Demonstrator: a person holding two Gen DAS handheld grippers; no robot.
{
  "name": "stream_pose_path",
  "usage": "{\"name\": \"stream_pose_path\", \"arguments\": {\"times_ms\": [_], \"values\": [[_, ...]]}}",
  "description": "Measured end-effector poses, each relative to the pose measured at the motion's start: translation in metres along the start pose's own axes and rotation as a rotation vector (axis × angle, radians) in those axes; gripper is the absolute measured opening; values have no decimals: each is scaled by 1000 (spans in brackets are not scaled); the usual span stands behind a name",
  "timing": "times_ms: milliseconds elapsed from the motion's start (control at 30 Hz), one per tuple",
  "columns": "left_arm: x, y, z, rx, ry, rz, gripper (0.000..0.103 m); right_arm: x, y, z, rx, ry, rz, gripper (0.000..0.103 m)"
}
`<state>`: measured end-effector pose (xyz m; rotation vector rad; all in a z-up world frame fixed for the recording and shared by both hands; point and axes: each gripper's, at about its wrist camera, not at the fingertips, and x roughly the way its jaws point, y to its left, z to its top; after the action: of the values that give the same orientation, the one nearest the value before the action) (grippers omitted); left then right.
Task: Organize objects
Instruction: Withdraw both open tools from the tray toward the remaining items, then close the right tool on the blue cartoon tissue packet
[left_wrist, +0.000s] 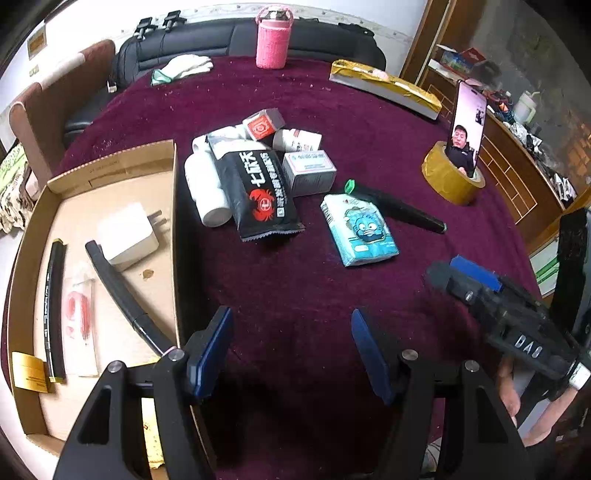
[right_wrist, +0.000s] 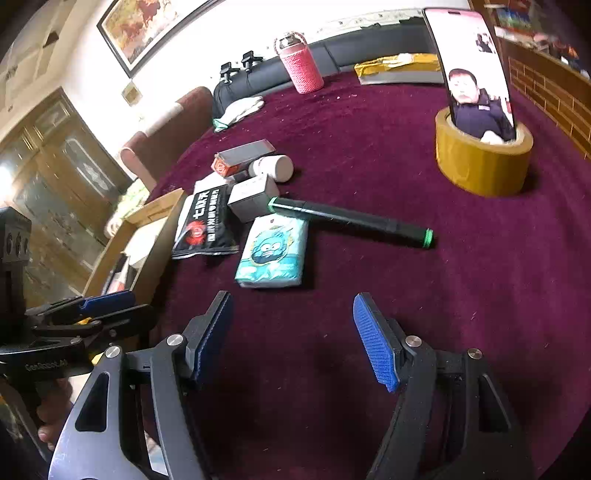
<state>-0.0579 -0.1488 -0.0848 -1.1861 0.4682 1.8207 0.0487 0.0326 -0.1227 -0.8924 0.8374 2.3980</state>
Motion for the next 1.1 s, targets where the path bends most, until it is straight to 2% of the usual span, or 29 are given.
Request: {"name": "stream_pose_path", "arguments": {"times_ms": [300, 467, 567, 633, 700, 767, 800, 833, 867, 967, 1100], "values": [[-4, 21, 7, -71, -14, -19, 66, 29, 21, 28, -39, 29, -19, 68], [-4, 39, 10, -118, -6, -8, 66, 69, 38, 43, -52, 124, -49, 68], [-2, 44, 12, -129, 1, -15, 66, 85, 43, 47, -64, 138, -137, 68], [-2, 45, 16, -132, 0, -14, 66, 94, 44, 46, -63, 154, -161, 68], [-3, 46, 20, -128, -2, -11, 66, 94, 52, 41, -117, 145, -203, 68], [-4, 46, 26, -124, -7, 0, 66, 92, 55, 37, -142, 140, -222, 64], [-2, 45, 30, -117, -7, 7, 66, 90, 55, 35, -149, 137, -225, 56], [1, 44, 33, -113, 0, 17, 66, 86, 53, 32, -156, 132, -224, 51], [4, 43, 36, -113, 8, 18, 66, 82, 51, 30, -152, 131, -213, 51], [12, 37, 44, -98, 25, -1, 66, 68, 40, 19, -114, 136, -87, 49], [21, 19, 49, -66, 51, -27, 66, 44, 27, -2, -85, 151, -20, 46]]}}
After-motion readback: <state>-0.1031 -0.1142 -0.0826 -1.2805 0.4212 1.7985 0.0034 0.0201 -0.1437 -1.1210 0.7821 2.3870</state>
